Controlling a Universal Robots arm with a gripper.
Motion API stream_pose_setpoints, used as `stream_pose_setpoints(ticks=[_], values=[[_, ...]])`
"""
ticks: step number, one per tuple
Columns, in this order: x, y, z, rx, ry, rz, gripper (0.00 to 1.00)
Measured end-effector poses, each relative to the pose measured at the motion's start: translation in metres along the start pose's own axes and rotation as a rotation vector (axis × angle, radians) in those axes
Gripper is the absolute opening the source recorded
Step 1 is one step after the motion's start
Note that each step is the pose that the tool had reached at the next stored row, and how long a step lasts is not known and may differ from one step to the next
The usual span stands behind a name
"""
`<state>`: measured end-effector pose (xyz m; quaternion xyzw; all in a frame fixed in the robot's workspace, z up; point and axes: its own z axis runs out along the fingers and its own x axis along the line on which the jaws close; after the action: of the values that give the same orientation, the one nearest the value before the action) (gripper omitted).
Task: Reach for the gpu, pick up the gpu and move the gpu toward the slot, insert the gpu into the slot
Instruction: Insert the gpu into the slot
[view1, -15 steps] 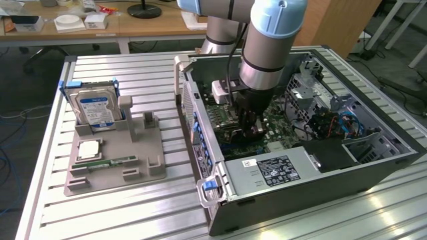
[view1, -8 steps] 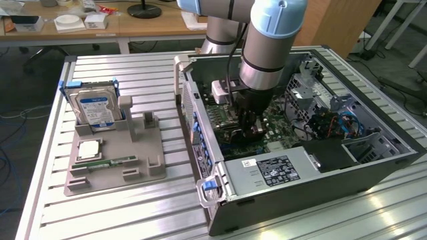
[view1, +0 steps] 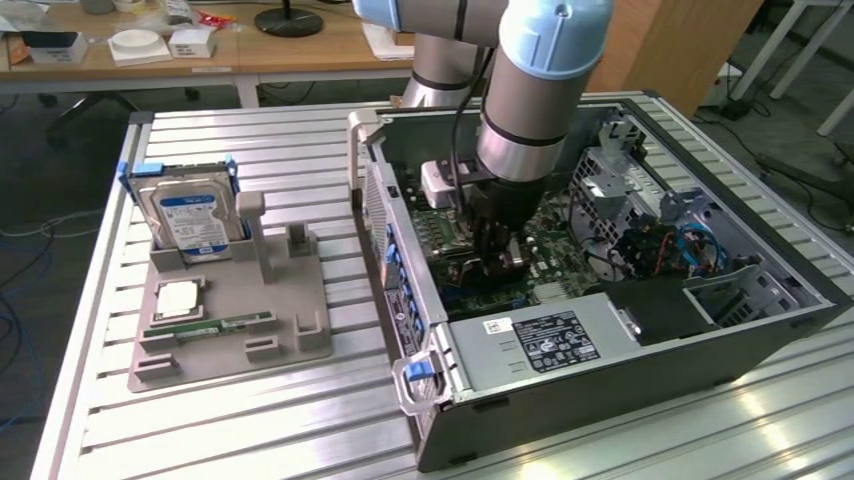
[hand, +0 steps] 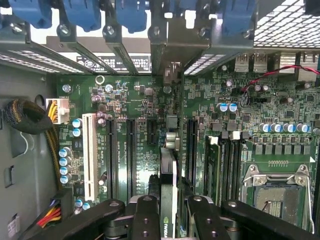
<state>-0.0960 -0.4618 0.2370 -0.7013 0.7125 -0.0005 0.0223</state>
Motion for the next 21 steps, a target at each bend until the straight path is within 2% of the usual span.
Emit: stream_pose_setpoints(ticks=[1, 2, 11, 16, 17, 18, 19, 21], values=[[0.000, 0.0000, -0.0006, 0.0000, 0.0011, 0.000, 0.27], [0.000, -0.0004, -0.0016, -0.0001, 0.0018, -0.001, 0.33], [-0.001, -0.0014, -0.0268, 0.0006, 0.0017, -0.001, 0.33], [-0.001, -0.0016, -0.0349, 0.0017, 0.0017, -0.001, 0.33], [-0.001, -0.0016, -0.0348, 0.0019, 0.0016, -0.001, 0.31], [-0.001, -0.0016, -0.0348, 0.0020, 0.0015, -0.001, 0.25], [-0.001, -0.0016, -0.0348, 0.0020, 0.0015, -0.001, 0.25], [-0.001, -0.0016, -0.0349, 0.0020, 0.0016, -0.001, 0.13]])
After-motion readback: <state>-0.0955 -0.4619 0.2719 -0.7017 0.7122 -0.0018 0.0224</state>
